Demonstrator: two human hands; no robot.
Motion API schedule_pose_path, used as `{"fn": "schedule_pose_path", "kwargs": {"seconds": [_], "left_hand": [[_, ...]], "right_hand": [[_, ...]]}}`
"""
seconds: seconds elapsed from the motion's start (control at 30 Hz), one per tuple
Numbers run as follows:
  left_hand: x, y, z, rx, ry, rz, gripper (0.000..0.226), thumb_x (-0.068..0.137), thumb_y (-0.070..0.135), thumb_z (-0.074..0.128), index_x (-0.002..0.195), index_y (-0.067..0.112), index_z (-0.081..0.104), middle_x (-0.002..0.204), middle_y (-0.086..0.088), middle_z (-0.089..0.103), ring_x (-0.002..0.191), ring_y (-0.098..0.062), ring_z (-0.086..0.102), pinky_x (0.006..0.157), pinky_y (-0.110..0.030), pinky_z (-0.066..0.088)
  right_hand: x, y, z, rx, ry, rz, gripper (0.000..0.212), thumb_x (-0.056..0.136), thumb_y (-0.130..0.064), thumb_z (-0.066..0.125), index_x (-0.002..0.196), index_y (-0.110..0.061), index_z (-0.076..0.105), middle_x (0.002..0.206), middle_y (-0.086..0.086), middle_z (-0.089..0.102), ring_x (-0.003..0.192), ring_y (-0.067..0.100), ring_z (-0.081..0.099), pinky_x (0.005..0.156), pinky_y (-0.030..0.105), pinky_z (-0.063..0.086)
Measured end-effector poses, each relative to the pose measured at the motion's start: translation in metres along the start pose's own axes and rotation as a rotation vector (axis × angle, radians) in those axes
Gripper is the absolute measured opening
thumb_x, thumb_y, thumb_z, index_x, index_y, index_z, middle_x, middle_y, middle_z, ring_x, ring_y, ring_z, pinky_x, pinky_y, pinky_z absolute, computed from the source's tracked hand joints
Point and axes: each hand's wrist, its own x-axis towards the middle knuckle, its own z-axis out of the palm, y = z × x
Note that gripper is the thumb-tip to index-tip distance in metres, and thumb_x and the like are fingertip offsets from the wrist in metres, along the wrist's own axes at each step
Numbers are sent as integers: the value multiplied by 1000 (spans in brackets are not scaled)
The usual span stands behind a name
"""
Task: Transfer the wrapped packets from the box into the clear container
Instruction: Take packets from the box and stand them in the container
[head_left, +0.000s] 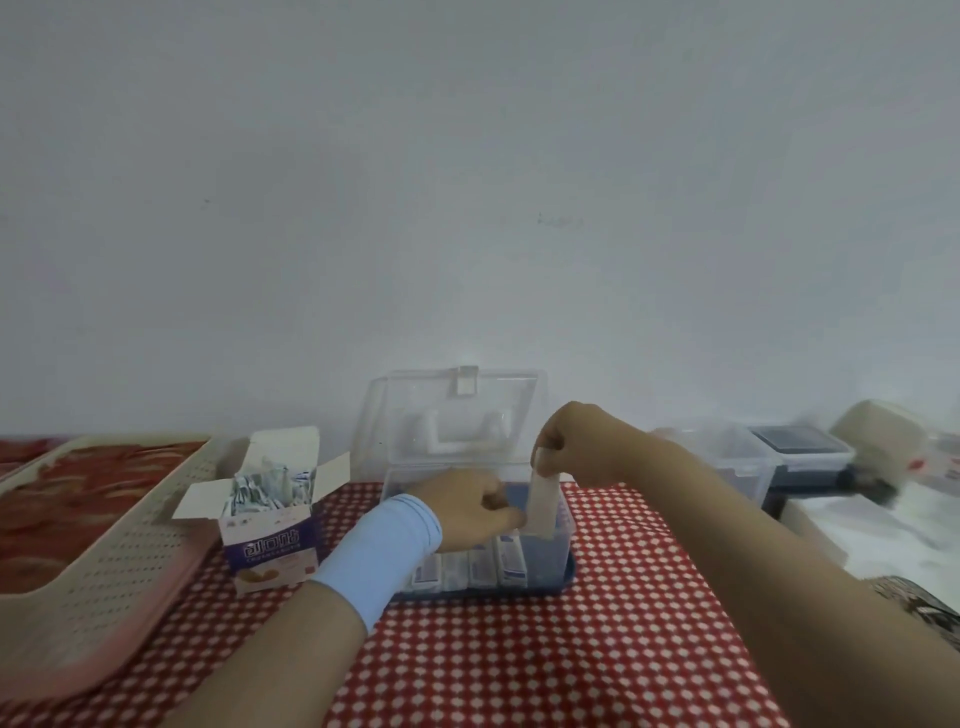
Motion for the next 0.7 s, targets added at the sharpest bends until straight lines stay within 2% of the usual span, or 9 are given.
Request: {"fn": "schedule_pose_path", "kwargs": {"seconds": [0.13, 0.17, 0.27, 0.3, 0.37, 0.43, 0.5, 0.6, 0.7], "left_hand": [[1, -5, 5, 36, -148, 22, 65, 76, 77, 44, 107, 27, 72, 111, 5, 69, 101, -17, 62, 94, -40, 50], [2, -6, 7, 70, -192, 23, 66, 71, 79, 47, 105, 29, 72, 108, 6, 69, 99, -17, 63, 92, -40, 51], [8, -9, 14, 151, -261, 29, 49, 68, 69, 58, 89, 28, 73, 93, 2, 70, 87, -20, 65, 84, -41, 57], [10, -10, 15, 163, -266, 30, 47, 67, 68, 59, 89, 28, 73, 94, 1, 70, 87, -20, 66, 84, -41, 57], [13, -13, 16, 176, -267, 32, 50, 64, 67, 59, 92, 29, 74, 99, 0, 70, 90, -21, 67, 85, -43, 58], [15, -14, 17, 195, -266, 49, 50, 65, 66, 59, 97, 29, 72, 102, 2, 69, 90, -20, 66, 85, -41, 58], [16, -15, 19, 212, -265, 58, 50, 68, 64, 62, 102, 28, 69, 102, 3, 67, 90, -19, 65, 85, -39, 57], [18, -16, 20, 235, -251, 58, 52, 72, 63, 65, 108, 25, 65, 102, 2, 66, 89, -18, 64, 83, -37, 56], [17, -16, 20, 245, -248, 61, 53, 75, 59, 67, 113, 23, 62, 103, 1, 65, 90, -19, 63, 81, -35, 56]], "right_hand": [[9, 0, 20, -135, -93, 34, 17, 88, -20, 72, 103, -15, 76, 96, 0, 72, 83, 16, 68, 82, 31, 59], [11, -2, 25, -167, -103, 39, 18, 87, -22, 74, 103, -16, 76, 97, -1, 72, 85, 16, 67, 85, 33, 58], [15, -6, 36, -240, -136, 51, 22, 85, -25, 76, 105, -16, 76, 98, 0, 72, 88, 18, 67, 90, 36, 56], [15, -8, 38, -250, -142, 63, 22, 86, -26, 75, 106, -16, 76, 98, 0, 72, 91, 18, 66, 94, 39, 53], [15, -9, 41, -297, -141, 107, 18, 88, -28, 73, 104, -19, 75, 97, -1, 71, 97, 21, 61, 106, 51, 35], [17, -10, 47, -354, -133, 152, 15, 89, -30, 70, 100, -21, 74, 95, -1, 71, 99, 22, 59, 108, 65, 15], [18, -12, 56, -385, -141, 181, 14, 89, -32, 68, 96, -21, 72, 94, -1, 70, 100, 23, 58, 108, 71, 7], [21, -14, 65, -401, -157, 223, 13, 89, -34, 66, 86, -21, 64, 85, -3, 62, 96, 22, 56, 110, 70, 16], [25, -14, 68, -433, -147, 250, 15, 90, -30, 65, 100, -19, 63, 86, -3, 56, 98, 23, 54, 111, 60, 27]]}}
